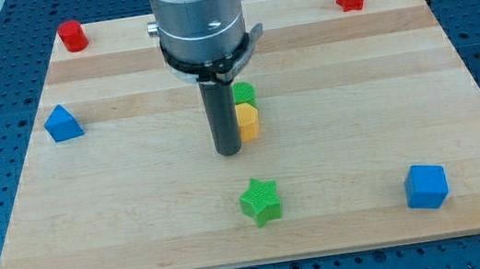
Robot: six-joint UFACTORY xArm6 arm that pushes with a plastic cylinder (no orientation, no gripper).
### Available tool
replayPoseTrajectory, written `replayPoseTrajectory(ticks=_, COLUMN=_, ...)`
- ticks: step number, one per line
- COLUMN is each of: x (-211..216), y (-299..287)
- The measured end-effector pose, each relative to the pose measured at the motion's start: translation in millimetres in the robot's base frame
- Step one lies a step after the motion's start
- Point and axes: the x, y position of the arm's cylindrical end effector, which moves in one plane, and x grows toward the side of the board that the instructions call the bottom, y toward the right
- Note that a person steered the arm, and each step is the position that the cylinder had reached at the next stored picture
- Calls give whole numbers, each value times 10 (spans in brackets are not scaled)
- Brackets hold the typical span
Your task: Slide the green star into the bottom of the yellow hexagon
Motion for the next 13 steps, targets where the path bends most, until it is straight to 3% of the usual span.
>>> replayPoseTrajectory(ticks=2, x=593, y=-800)
replayPoseTrajectory(ticks=3, x=969, y=-843)
replayPoseTrajectory(ticks=4, x=1296, y=-306)
replayPoseTrajectory(ticks=6, x=1225, y=195)
replayPoseTrajectory(ticks=7, x=801, y=203)
replayPoseTrajectory(ticks=8, x=638, y=208)
replayPoseTrajectory(ticks=10, x=1223, y=354)
replayPoseTrajectory(ticks=11, x=1128, y=713)
replayPoseTrajectory(ticks=13, x=773, y=415)
